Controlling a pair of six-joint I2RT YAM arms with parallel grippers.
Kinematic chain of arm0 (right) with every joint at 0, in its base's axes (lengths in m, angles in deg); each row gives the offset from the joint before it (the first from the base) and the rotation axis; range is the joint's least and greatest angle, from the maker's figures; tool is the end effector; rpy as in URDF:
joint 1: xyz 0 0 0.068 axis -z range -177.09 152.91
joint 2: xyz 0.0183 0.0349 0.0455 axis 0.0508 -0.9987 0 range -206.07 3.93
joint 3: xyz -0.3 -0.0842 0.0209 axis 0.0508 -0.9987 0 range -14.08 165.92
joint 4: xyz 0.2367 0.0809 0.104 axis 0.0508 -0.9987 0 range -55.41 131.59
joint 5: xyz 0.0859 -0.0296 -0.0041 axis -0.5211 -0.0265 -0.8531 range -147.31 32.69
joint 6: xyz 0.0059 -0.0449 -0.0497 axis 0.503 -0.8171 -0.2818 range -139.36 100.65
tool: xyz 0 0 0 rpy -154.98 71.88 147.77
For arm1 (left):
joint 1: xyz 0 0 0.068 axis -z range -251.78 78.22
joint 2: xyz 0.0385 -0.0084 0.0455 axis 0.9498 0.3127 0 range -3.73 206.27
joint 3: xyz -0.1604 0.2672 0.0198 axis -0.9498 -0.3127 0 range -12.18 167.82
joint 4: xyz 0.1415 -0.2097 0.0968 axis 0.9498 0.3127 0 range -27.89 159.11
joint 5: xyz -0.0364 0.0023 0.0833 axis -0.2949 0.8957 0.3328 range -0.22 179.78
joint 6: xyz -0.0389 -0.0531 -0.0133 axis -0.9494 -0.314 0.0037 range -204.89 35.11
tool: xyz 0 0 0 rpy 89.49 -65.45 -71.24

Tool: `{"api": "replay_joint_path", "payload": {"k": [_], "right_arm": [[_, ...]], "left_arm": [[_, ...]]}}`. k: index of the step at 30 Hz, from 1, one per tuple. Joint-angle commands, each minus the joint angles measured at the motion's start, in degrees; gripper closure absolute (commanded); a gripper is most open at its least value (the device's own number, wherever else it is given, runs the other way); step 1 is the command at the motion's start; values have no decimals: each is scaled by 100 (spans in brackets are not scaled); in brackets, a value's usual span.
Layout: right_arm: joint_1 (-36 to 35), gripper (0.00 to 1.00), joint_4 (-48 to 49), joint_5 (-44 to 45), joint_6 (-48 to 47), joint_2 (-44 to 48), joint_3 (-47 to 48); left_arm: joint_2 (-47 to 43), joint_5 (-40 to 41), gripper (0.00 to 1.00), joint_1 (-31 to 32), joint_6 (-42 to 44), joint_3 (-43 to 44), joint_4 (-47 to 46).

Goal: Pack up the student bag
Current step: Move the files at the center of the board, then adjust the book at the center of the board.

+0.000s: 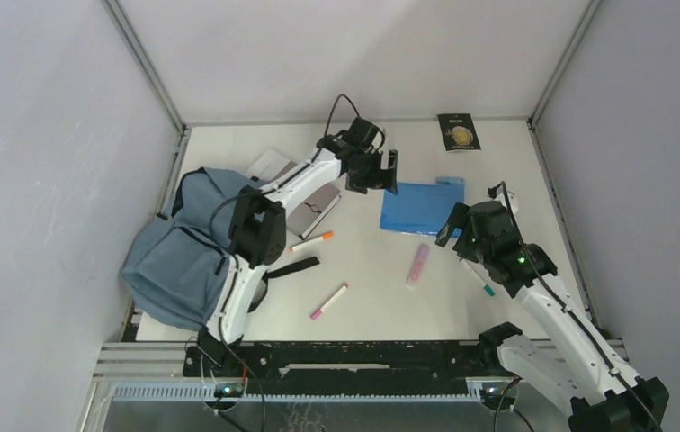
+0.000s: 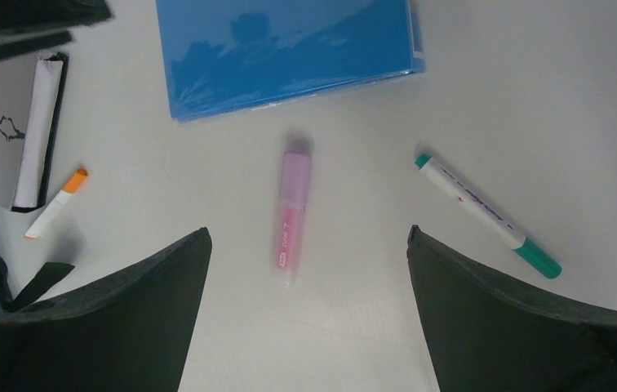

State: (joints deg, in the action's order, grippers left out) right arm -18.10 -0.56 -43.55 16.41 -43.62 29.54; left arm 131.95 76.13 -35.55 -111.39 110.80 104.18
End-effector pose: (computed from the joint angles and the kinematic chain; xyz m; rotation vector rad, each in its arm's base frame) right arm 0.1544 0.0456 0.2897 0.4154 2.3179 0.2012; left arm 0.4545 -0.3485 0.2258 0.3248 2.6307 -0.7082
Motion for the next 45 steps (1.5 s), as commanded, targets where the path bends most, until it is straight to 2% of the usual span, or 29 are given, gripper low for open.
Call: {"api": "replay_joint_path", "payload": {"k": [1,3,9,12,15,22,27,37,40,45], "right_arm": [[35,2,272,-208,-23,-24,98],[36,2,332,-281,4,-67,78],[-5,2,409,-418,41,-100,35],[-17,2,427,-426,27,-81,-14],[-17,2,442,-440,19,-94,-28],[-17,2,467,-480,18,-102,-29],[-17,2,541,-521,-11,-192,-29],[-34,2,851,-842,78,-355,-29],[-58,2,807,-834,93,-329,-29],[-167,2,928,-931,70,-364,-29]], "left_arm": [[-1134,1672,4,-327,-145,-238,317],[-1204,2306,4,-535,-418,-321,559],[-996,3492,4,-1209,-1251,-455,1199],[-787,3922,3,-1387,-1458,-426,1281],[-446,4022,2,-1425,-1415,-215,1241],[404,2978,0,-1402,-829,417,1168],[394,1950,0,-1271,-375,353,1052],[464,727,0,-614,533,374,949],[375,611,0,-390,774,431,968],[-470,1131,0,-220,861,259,835]]}}
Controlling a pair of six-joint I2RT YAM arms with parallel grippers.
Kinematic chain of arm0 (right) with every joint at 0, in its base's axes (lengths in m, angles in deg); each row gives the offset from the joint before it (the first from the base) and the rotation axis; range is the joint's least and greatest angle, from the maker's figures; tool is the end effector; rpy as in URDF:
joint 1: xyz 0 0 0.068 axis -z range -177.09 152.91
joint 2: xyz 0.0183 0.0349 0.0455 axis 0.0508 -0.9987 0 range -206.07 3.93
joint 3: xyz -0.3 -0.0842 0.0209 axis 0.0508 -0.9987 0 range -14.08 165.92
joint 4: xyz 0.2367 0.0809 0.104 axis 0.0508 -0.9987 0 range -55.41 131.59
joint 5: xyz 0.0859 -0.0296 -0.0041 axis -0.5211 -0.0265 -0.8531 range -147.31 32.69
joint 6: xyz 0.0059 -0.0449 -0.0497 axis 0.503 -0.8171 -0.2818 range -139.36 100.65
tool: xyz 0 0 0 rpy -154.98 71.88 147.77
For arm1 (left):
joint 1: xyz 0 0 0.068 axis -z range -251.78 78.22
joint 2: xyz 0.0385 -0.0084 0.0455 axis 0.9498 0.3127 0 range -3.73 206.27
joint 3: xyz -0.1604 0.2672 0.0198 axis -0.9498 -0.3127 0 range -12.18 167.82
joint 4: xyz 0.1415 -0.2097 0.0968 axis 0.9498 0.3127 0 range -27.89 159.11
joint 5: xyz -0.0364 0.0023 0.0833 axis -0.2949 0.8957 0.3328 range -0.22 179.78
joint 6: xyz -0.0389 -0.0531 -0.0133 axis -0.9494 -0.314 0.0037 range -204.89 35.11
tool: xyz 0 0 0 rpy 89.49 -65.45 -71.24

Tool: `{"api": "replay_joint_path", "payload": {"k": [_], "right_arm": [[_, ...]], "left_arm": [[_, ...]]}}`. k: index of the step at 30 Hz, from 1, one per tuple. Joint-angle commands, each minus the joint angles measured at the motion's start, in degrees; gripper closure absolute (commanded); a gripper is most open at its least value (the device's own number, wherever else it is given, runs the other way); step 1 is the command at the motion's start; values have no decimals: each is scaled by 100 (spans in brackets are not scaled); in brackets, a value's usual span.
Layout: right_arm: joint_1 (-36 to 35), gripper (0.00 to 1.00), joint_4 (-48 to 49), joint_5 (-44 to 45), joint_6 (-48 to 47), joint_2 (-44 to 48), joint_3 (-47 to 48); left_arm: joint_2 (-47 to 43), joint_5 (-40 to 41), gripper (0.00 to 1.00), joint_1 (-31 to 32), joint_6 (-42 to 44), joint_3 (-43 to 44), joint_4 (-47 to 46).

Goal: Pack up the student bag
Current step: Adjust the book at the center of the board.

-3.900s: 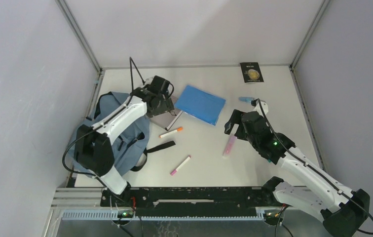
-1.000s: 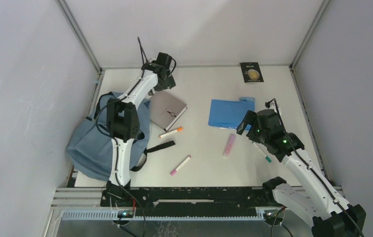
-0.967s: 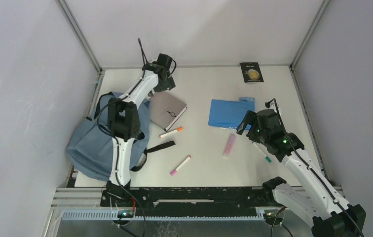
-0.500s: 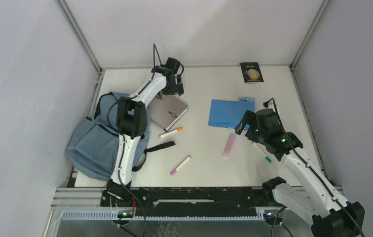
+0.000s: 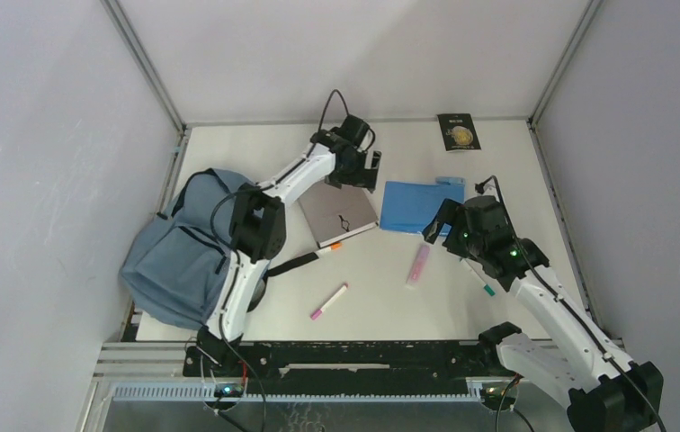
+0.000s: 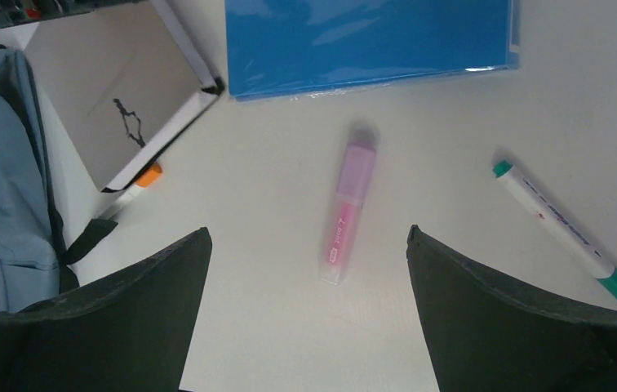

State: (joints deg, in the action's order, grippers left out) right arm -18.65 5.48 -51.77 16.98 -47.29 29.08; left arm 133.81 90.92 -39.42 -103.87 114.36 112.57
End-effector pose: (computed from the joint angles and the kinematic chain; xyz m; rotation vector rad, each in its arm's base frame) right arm 0.1708 0.0619 0.2858 0.3527 2.3439 0.3845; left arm 0.4800 -0.3027 0.2173 0.3044 2.6539 -0.2701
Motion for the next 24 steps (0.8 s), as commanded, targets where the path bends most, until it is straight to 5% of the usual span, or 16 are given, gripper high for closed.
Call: {"api": "replay_joint_path", "payload": {"k": [1,12,24], "right_arm": [[-152,2,435,-171,-6,-51,17],[-577,3,2066,-1176,-68,-2090,780],[-173,9,2732,-2297,-186,-5261,2649]], "left_arm": [[-896,-198,0,147,45,-212,-77],[-3052,-276,0,-876,-1245,-2991,-1055],[-3039,-773,0,-1276,-1570,-4351,-1626]]}}
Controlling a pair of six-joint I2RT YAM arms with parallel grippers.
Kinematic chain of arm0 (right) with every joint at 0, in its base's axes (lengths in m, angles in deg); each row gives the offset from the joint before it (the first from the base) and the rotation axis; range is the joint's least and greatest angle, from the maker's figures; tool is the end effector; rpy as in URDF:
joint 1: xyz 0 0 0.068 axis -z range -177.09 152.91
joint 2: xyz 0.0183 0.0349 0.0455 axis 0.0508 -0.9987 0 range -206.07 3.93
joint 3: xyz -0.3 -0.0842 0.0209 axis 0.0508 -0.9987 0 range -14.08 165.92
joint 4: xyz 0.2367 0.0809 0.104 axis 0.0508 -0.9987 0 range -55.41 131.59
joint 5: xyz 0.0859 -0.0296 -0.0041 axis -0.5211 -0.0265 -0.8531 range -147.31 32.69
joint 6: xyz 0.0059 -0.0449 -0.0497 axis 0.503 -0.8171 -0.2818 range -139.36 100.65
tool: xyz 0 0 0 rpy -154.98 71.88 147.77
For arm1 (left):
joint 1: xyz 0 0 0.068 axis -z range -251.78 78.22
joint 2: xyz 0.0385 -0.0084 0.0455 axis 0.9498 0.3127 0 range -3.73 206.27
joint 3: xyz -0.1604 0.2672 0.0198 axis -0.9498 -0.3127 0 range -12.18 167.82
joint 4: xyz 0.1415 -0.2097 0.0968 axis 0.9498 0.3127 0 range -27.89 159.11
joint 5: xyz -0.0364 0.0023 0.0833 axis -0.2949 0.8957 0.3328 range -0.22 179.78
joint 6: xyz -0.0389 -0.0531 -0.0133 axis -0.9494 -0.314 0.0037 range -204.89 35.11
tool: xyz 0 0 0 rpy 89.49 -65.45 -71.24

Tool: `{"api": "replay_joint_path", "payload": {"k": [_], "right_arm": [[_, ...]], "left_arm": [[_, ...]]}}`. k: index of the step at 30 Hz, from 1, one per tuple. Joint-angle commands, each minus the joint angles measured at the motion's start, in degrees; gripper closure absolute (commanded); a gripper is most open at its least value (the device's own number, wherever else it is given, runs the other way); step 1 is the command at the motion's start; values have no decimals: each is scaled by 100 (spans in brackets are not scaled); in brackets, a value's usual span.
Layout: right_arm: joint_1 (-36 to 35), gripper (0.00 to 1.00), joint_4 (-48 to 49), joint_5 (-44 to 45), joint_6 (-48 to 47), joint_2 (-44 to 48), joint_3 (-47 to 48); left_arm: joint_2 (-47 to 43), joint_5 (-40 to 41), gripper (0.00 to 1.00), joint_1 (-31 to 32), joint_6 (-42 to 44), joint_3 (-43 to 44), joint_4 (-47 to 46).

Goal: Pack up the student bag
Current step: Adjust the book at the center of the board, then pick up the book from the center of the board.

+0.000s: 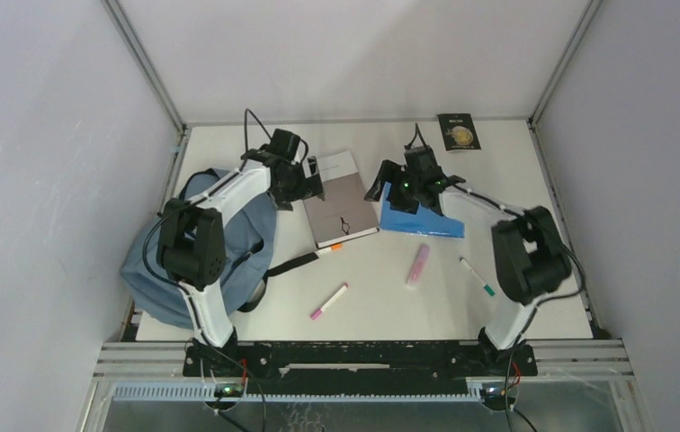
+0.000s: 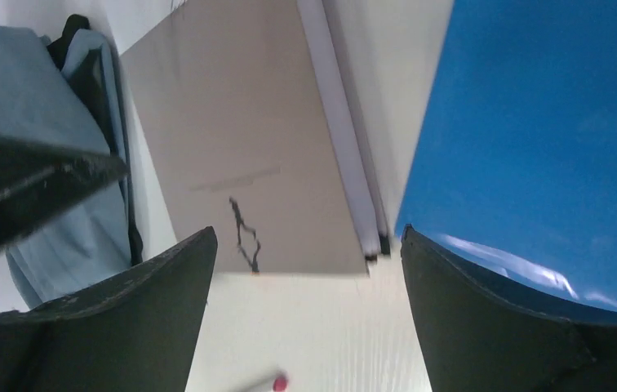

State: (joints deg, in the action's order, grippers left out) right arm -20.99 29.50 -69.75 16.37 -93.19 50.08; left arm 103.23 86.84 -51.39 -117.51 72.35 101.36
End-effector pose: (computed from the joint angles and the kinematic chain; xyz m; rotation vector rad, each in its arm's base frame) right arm 0.3553 0.1701 0.2378 0.1432 2.4616 0.7396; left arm 0.4002 -0.1516 0.2507 -0.2702 2.6848 -0.3655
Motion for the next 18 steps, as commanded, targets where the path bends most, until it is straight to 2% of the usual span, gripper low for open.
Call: {"api": "replay_joint_path", "payload": {"k": [1,7,18], "right_arm": [[69,9,366,-641,-81,-871,646],[44,20,860,-1345,122,-1507,872],[112,72,1154,-1882,261,-1422,871]], "left_arm": [[73,-475,0,-94,-217,-175,-568],[412,-989,0,-105,-210,-240,-883],[1008,-1601,0,-105,-287,159,-1084]]}}
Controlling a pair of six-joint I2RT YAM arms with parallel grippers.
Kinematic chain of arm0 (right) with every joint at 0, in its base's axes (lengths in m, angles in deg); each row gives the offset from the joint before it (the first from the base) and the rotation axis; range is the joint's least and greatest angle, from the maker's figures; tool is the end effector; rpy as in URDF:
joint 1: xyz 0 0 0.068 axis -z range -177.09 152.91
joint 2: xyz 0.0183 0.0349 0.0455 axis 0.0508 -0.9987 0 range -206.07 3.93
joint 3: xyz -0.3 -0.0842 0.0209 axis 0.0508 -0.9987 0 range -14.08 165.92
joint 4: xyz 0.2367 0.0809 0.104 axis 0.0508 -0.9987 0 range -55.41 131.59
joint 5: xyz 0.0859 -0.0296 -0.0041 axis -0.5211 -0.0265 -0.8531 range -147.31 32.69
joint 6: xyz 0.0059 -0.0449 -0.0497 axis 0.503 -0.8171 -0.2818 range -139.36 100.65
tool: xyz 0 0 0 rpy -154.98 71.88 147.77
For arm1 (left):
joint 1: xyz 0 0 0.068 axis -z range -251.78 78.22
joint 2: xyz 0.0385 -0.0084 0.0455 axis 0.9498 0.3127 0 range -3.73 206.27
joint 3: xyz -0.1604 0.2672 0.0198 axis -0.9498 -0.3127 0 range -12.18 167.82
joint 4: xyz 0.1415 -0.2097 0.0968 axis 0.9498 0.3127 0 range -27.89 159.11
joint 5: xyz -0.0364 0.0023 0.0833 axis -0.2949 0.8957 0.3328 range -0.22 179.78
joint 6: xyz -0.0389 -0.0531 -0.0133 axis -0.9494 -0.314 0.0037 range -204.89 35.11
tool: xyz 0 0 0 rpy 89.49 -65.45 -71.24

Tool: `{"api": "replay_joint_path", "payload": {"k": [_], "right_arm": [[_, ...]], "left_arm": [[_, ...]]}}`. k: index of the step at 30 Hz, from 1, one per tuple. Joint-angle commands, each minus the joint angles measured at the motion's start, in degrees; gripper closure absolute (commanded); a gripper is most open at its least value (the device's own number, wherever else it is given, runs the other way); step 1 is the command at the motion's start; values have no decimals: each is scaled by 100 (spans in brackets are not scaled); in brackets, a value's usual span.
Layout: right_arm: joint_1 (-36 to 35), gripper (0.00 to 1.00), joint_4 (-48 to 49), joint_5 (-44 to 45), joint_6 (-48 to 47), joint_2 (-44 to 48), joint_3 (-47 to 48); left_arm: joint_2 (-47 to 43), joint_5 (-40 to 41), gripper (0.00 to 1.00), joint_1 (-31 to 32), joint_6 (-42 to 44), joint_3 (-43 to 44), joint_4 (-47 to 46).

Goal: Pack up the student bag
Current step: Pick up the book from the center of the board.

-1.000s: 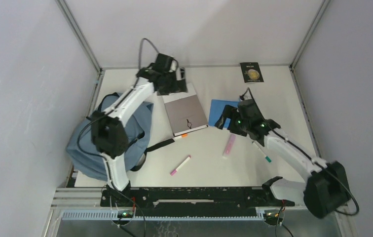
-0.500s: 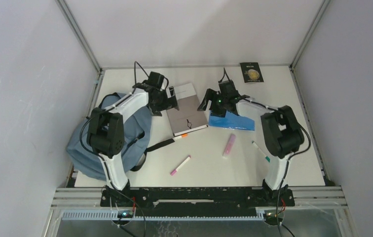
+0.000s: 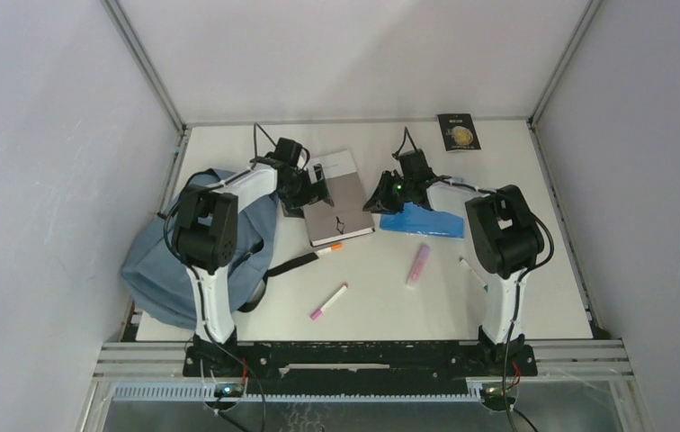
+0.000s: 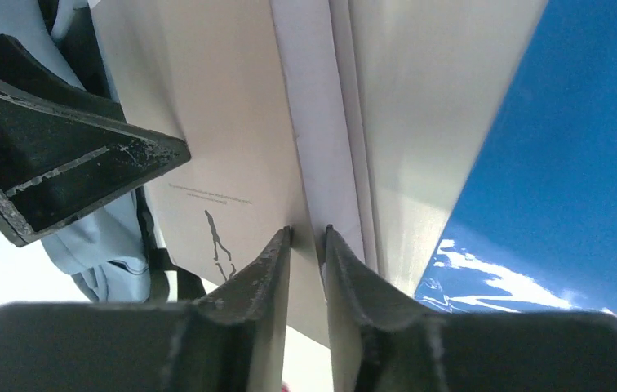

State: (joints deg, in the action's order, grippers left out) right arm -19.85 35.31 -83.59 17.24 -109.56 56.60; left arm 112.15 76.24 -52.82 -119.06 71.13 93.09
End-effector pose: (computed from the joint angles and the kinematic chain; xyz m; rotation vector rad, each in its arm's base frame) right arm 0.4051 0.1957 0.1712 0.0872 2.5724 0.9936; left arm 0.4275 -0.1600 0.1879 -0.2906 2.7602 -0.5859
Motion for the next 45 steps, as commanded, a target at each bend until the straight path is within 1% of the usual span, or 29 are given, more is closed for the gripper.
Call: {"api": "replay_joint_path", "payload": {"k": [1,4,6,9,12,14,17,20,26,31,34,39,45], "right_arm": [[8,76,575,-533,205,236,221],[22,89,576,-626,278,310,219],[28,100,740,-710,351,376,221],[60,100,821,-902,493,514,219],[53,100,962,-959,686,768,170],[58,100,996,-794,924,995,116],[62,100,827,-278,1338,1334,101],[66,100,681,111,1911,1547,78],[84,100,888,414,2596,1696,-178],[87,100,1071,449,2806,1737,-352],[88,100,1088,533,2860,1820,-422],[86,100,1184,556,2916,1841,-460],[55,100,1247,473,2915,1794,-471]], "left_arm": [[117,-552,0,42,-133,304,-264],[87,-551,0,41,-113,340,-272],[55,-549,0,39,-84,380,-246],[-54,-613,0,45,-76,440,-171],[-343,-561,0,46,-77,398,-160],[-541,-424,0,46,-22,432,-29],[-874,-257,0,42,67,529,236],[-1356,70,0,38,16,378,360],[-2392,606,0,2,-329,-97,429],[-2747,797,0,-81,-663,-407,749],[-3001,648,0,-94,-984,-859,787],[-3694,67,0,-94,-1992,-2133,85],[-4158,-543,0,-94,-2904,-3103,-928]]}}
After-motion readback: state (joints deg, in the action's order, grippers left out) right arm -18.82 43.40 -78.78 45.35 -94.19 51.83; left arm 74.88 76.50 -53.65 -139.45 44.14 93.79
